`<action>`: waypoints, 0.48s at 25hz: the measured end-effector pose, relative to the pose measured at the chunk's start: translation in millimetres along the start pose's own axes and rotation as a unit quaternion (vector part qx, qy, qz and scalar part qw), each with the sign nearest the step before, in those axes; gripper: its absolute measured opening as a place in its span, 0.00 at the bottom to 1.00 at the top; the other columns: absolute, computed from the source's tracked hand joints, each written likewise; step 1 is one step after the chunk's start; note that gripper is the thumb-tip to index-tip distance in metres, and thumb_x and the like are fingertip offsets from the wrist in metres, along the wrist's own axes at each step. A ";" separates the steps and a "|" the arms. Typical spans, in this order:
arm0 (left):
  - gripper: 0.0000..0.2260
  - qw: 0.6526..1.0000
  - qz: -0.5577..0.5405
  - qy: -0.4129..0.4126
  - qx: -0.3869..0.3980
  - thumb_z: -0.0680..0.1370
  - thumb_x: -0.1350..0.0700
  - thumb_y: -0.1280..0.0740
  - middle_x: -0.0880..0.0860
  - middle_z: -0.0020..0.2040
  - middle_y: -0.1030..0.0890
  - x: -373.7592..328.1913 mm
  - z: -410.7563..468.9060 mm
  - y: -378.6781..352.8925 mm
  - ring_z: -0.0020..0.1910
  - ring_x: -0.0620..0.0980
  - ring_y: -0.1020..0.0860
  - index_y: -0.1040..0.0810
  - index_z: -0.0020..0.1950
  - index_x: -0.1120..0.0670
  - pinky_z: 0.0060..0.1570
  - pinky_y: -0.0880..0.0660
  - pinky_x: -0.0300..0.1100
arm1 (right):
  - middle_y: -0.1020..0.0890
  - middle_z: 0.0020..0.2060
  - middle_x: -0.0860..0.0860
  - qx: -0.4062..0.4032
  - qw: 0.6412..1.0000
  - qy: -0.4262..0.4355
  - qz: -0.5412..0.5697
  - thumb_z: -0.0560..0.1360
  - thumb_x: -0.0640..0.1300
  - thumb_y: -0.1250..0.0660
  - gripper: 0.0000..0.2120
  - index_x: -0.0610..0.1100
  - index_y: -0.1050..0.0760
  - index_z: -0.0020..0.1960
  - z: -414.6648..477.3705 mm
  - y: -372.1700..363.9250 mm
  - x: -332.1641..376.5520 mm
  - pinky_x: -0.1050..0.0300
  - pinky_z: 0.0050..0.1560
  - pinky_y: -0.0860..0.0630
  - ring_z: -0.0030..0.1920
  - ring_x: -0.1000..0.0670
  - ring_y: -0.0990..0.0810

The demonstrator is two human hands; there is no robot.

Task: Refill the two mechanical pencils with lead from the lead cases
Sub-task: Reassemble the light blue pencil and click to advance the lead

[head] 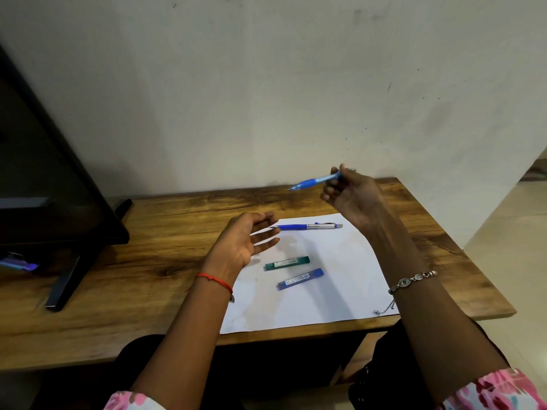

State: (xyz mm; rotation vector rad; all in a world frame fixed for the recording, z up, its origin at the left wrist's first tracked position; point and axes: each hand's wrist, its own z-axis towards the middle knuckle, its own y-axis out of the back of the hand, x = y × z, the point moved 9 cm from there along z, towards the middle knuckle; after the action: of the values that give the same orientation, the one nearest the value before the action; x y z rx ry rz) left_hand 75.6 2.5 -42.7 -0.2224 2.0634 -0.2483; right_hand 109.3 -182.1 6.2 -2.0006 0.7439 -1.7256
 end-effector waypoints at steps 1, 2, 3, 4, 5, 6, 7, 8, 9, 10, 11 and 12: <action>0.08 1.000 -0.001 0.002 -0.007 0.78 0.62 0.41 0.54 0.42 0.20 0.2 -0.3 2.7 0.40 0.51 0.21 0.23 0.45 0.59 0.39 0.22 0.43 | 0.31 0.29 0.48 0.006 1.000 -0.008 -0.021 0.80 0.42 0.44 0.13 0.40 0.28 0.39 -0.5 1.0 -3.5 0.59 0.32 0.31 0.31 0.51 0.32; 0.08 1.000 -0.007 0.006 -0.011 0.78 0.62 0.42 0.54 0.42 0.20 1.2 -0.5 4.3 0.40 0.51 0.21 0.23 0.45 0.59 0.41 0.22 0.44 | 0.29 0.29 0.47 0.008 0.999 -0.013 -0.041 0.79 0.40 0.43 0.11 0.39 0.27 0.40 -1.2 2.2 -6.1 0.59 0.31 0.29 0.31 0.50 0.30; 0.08 1.000 -0.015 0.010 -0.010 0.78 0.63 0.42 0.55 0.42 0.20 2.4 -0.9 4.5 0.41 0.52 0.21 0.23 0.46 0.60 0.41 0.22 0.44 | 0.27 0.29 0.47 0.009 0.998 -0.016 -0.058 0.78 0.38 0.41 0.10 0.39 0.26 0.40 -2.0 3.3 -8.4 0.60 0.29 0.28 0.31 0.50 0.28; 0.09 1.000 -0.024 0.014 -0.007 0.78 0.64 0.43 0.55 0.42 0.20 3.4 -1.4 3.9 0.41 0.52 0.21 0.23 0.47 0.60 0.41 0.23 0.44 | 0.24 0.28 0.46 0.008 0.997 -0.020 -0.073 0.77 0.37 0.40 0.08 0.38 0.25 0.41 -2.8 4.6 -10.2 0.61 0.28 0.26 0.31 0.50 0.26; 0.10 0.999 -0.030 0.017 -0.004 0.78 0.65 0.44 0.55 0.42 0.20 4.5 -1.8 2.7 0.41 0.52 0.21 0.23 0.47 0.61 0.41 0.23 0.44 | 0.22 0.27 0.47 0.006 0.996 -0.023 -0.090 0.76 0.36 0.39 0.07 0.37 0.24 0.41 -3.6 5.9 -11.7 0.62 0.28 0.25 0.29 0.50 0.24; 0.11 0.999 -0.032 0.020 -0.002 0.78 0.66 0.45 0.55 0.42 0.20 5.7 -2.2 1.3 0.40 0.52 0.21 0.23 0.47 0.61 0.41 0.23 0.44 | 0.20 0.27 0.47 0.004 0.993 -0.027 -0.112 0.76 0.35 0.38 0.06 0.36 0.24 0.41 -4.8 7.4 -12.6 0.63 0.29 0.24 0.28 0.51 0.22; 0.11 0.999 -0.032 0.023 -0.001 0.78 0.67 0.45 0.55 0.42 0.20 6.6 -2.5 0.2 0.40 0.52 0.22 0.23 0.47 0.61 0.41 0.23 0.44 | 0.19 0.27 0.47 0.005 0.990 -0.032 -0.140 0.75 0.34 0.37 0.06 0.36 0.23 0.41 -6.2 9.1 -13.0 0.64 0.29 0.24 0.27 0.53 0.21; 0.11 0.999 -0.030 0.026 -0.002 0.78 0.67 0.45 0.55 0.42 0.20 7.6 -2.6 -0.4 0.40 0.52 0.22 0.23 0.46 0.61 0.41 0.23 0.44 | 0.18 0.28 0.47 0.008 0.984 -0.037 -0.171 0.74 0.33 0.36 0.06 0.36 0.23 0.40 -7.2 11.0 -13.7 0.65 0.30 0.23 0.27 0.53 0.20; 0.11 0.999 -0.027 0.031 -0.002 0.78 0.68 0.45 0.55 0.42 0.20 8.9 -2.7 -0.4 0.40 0.52 0.22 0.23 0.46 0.61 0.41 0.23 0.44 | 0.17 0.28 0.47 0.012 0.978 -0.041 -0.202 0.73 0.33 0.35 0.05 0.36 0.22 0.40 -8.4 13.0 -14.0 0.66 0.29 0.24 0.27 0.54 0.20; 0.11 0.999 -0.021 0.038 -0.003 0.78 0.68 0.45 0.55 0.42 0.20 10.4 -3.0 0.1 0.40 0.52 0.22 0.23 0.46 0.61 0.40 0.23 0.44 | 0.17 0.29 0.48 0.015 0.972 -0.042 -0.231 0.72 0.33 0.34 0.04 0.36 0.21 0.40 -8.6 14.9 -14.3 0.66 0.29 0.24 0.28 0.53 0.20; 0.10 0.999 -0.007 0.047 -0.008 0.78 0.67 0.44 0.55 0.42 0.20 12.1 -4.0 1.5 0.40 0.52 0.22 0.23 0.47 0.61 0.40 0.24 0.44 | 0.16 0.29 0.48 0.019 0.965 -0.041 -0.258 0.71 0.32 0.32 0.02 0.36 0.21 0.41 -8.9 17.1 -15.0 0.66 0.28 0.25 0.28 0.53 0.21; 0.10 0.998 0.019 0.055 -0.019 0.78 0.66 0.44 0.55 0.42 0.20 13.4 -5.1 4.1 0.40 0.52 0.22 0.23 0.48 0.61 0.39 0.23 0.44 | 0.16 0.30 0.48 0.018 0.959 -0.040 -0.280 0.70 0.32 0.31 0.02 0.35 0.20 0.42 -8.7 19.2 -16.3 0.65 0.28 0.26 0.29 0.52 0.22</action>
State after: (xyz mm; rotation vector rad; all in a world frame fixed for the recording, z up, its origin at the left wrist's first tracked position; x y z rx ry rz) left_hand 64.5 3.4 -52.6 -0.1961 2.1814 -0.2013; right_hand 96.5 -186.6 -16.7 -2.3911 0.1099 -1.9070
